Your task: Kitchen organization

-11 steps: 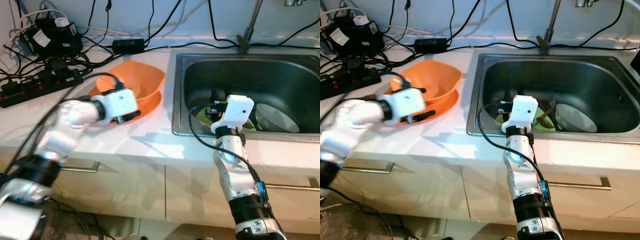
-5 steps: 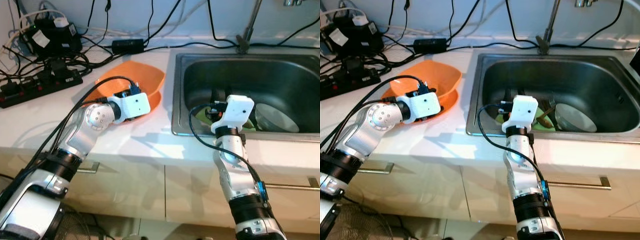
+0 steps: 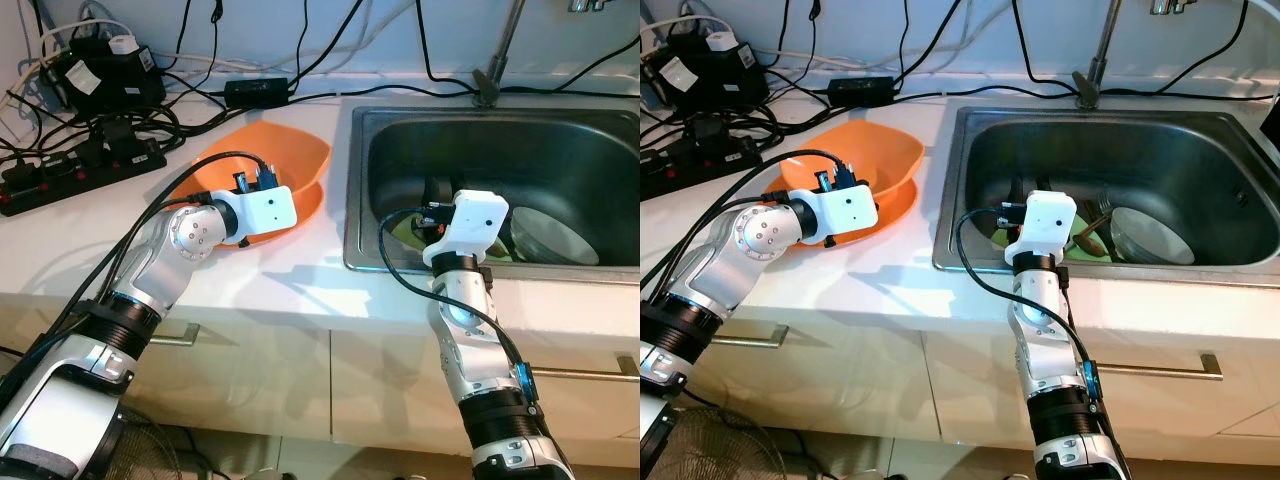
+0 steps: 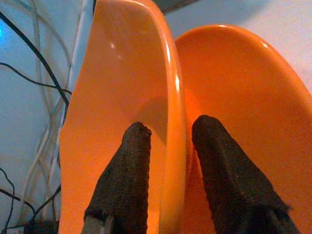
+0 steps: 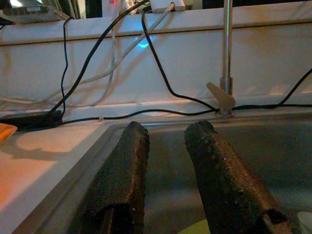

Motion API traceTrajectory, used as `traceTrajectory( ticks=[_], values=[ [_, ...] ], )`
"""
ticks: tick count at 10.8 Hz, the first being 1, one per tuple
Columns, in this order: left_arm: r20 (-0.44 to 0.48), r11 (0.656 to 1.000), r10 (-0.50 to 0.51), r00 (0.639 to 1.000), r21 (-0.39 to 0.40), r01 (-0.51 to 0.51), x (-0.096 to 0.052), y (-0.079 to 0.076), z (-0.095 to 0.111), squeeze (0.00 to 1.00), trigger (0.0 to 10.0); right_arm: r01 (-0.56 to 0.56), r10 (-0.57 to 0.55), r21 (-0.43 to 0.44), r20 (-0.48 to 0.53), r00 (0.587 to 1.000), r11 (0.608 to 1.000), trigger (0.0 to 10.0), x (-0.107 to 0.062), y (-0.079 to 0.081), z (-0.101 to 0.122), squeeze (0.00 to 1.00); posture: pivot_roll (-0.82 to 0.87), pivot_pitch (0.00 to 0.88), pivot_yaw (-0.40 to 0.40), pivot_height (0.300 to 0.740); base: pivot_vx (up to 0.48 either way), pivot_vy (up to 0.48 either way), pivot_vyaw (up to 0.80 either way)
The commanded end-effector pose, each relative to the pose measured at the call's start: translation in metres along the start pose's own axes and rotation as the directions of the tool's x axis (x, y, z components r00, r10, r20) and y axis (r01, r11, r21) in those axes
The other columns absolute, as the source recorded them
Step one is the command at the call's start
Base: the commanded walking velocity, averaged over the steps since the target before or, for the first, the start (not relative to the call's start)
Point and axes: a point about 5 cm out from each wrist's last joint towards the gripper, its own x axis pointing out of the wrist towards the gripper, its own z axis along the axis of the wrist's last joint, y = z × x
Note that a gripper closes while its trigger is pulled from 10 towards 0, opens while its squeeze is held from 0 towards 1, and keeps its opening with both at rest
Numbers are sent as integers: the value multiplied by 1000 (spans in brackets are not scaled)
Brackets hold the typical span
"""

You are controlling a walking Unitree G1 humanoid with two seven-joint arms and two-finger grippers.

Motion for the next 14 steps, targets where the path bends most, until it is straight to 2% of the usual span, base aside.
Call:
traceTrajectory(
  ticks=[1, 3, 5, 6, 8, 9, 10, 11, 12, 14],
  values=[
    [-6, 1000, 9, 1000, 26, -8, 0, 4, 0, 0, 0, 8, -8, -7, -9, 1000, 1000, 10000, 0, -2, 0, 0, 37, 28, 85, 740, 0, 0, 0],
    [10, 996, 63, 998, 57, -64, 1, 8, 3, 0, 0, 8, -8, -8, -9, 1000, 1000, 10000, 1, -2, 0, 0, 36, 28, 84, 740, 0, 0, 0],
    [41, 983, 168, 985, 69, -170, 0, 22, 11, 0, 0, 8, -8, -9, -10, 1000, 1000, 10000, 1, -2, 0, 0, 34, 27, 84, 740, 0, 0, 0],
    [59, 972, 217, 974, 76, -221, -1, 29, 15, 0, 0, 8, -8, -9, -10, 1000, 1000, 10000, 1, -2, 0, 0, 34, 27, 85, 740, 0, 0, 0],
    [142, 927, 341, 929, 116, -357, -3, 46, 33, 0, 0, 8, -8, -10, -11, 1000, 1000, 10000, 2, -2, 1, 0, 31, 23, 84, 740, 0, 0, 0],
    [199, 919, 344, 918, 131, -373, -1, 45, 43, 0, 6510, 5, -5, -9, -10, 1000, 1000, 10000, 3, -1, 2, 0, 29, 20, 83, 740, 0, 0, 0],
    [241, 914, 335, 911, 150, -376, 1, 43, 52, 0, 10000, 5, -5, -3, -11, 1000, 1000, 10000, 4, -1, 2, 0, 29, 20, 83, 740, 0, 0, 0],
    [270, 918, 320, 908, 147, -368, 4, 39, 58, 0, 10000, 9, -9, 32, -18, 1000, 999, 10000, 6, -1, 2, 302, 26, 8, 81, 740, 0, 0, 0],
    [307, 924, 295, 905, 150, -352, 9, 30, 66, 0, 10000, 11, -10, 72, -13, 1000, 997, 10000, 11, -2, 8, 1000, 22, 0, 80, 740, 0, 0, 0],
    [335, 934, 257, 907, 155, -322, 15, 17, 73, 0, 10000, 25, -27, 193, 11, 1000, 981, 10000, 23, -8, 25, 1000, 11, 0, 81, 740, 0, 0, 0]
  ],
)
